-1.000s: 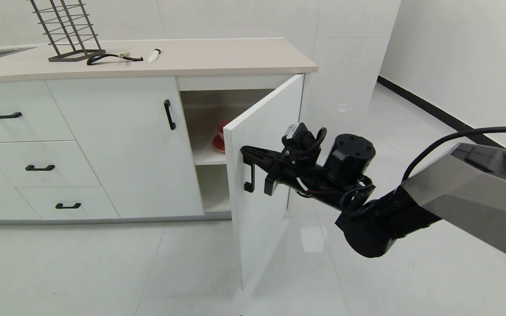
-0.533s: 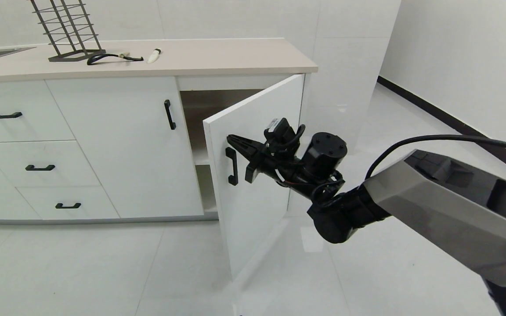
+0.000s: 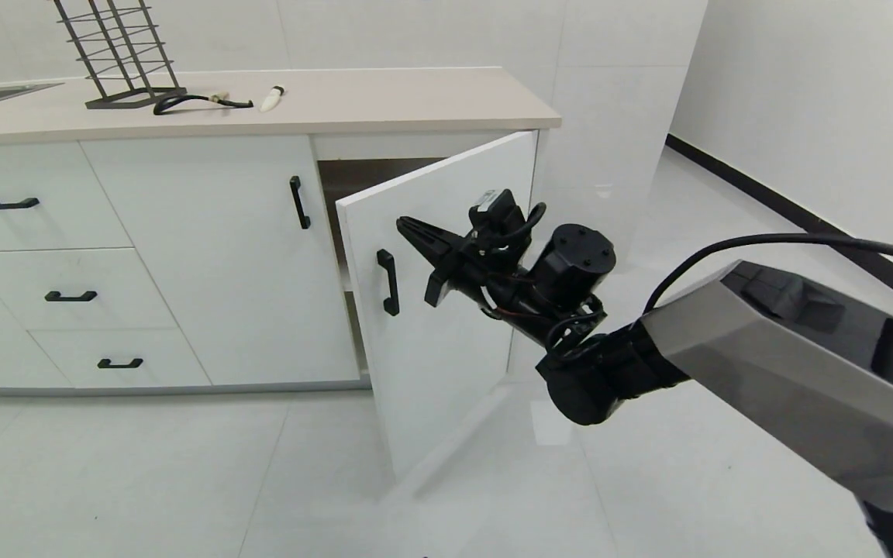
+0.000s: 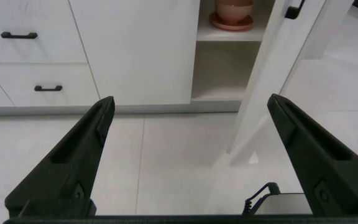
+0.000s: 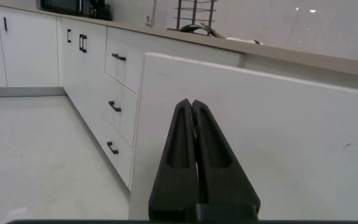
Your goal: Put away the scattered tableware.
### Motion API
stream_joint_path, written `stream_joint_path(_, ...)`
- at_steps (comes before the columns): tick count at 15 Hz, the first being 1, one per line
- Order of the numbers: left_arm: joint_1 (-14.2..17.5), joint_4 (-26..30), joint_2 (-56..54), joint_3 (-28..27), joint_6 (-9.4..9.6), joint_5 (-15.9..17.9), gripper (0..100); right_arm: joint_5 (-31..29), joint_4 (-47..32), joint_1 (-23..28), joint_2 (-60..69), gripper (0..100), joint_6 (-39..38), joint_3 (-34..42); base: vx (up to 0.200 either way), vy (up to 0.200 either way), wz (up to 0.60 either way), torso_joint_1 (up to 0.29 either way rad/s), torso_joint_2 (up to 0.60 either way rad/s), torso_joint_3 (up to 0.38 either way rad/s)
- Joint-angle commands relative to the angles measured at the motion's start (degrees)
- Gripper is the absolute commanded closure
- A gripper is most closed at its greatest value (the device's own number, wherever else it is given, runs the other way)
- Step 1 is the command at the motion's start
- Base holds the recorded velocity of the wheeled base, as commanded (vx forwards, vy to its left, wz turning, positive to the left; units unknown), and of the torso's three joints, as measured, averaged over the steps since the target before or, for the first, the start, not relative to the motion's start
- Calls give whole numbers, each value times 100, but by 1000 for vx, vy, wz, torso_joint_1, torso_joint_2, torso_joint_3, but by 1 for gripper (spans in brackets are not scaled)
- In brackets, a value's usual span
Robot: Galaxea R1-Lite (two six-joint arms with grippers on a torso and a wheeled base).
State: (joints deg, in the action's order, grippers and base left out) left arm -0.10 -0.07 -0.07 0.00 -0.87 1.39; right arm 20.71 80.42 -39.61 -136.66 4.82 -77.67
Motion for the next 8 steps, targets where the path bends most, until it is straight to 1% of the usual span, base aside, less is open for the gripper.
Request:
stream_joint_path(1, 1, -1, 7, 0, -1, 2, 0, 3, 70, 23, 1115, 100, -7, 1017, 0, 0, 0, 0, 0, 0)
stream_joint_path(2, 1, -1, 7, 0, -1, 2, 0, 3, 79, 85, 1572, 100, -7, 1500, 0, 0, 0, 0, 0, 0)
stream_joint_path(4, 1, -1, 7, 0, -1, 2, 0, 12, 79, 384, 2679, 100, 2, 2625, 0, 0, 0, 0, 0, 0)
stream_joint_path(6, 1, -1, 7, 0, -1, 2, 0, 12, 79, 1008, 4147, 100, 2, 4093, 0, 0, 0, 0, 0, 0)
stream_joint_path(7, 1, -1, 7, 0, -1, 2, 0, 21, 79, 1306, 4727, 100, 11, 4647, 0, 0, 0, 0, 0, 0)
stream_joint_path(8, 1, -1, 7, 0, -1, 2, 0, 56, 53, 1772, 5703, 100, 11, 5499, 0, 0, 0, 0, 0, 0)
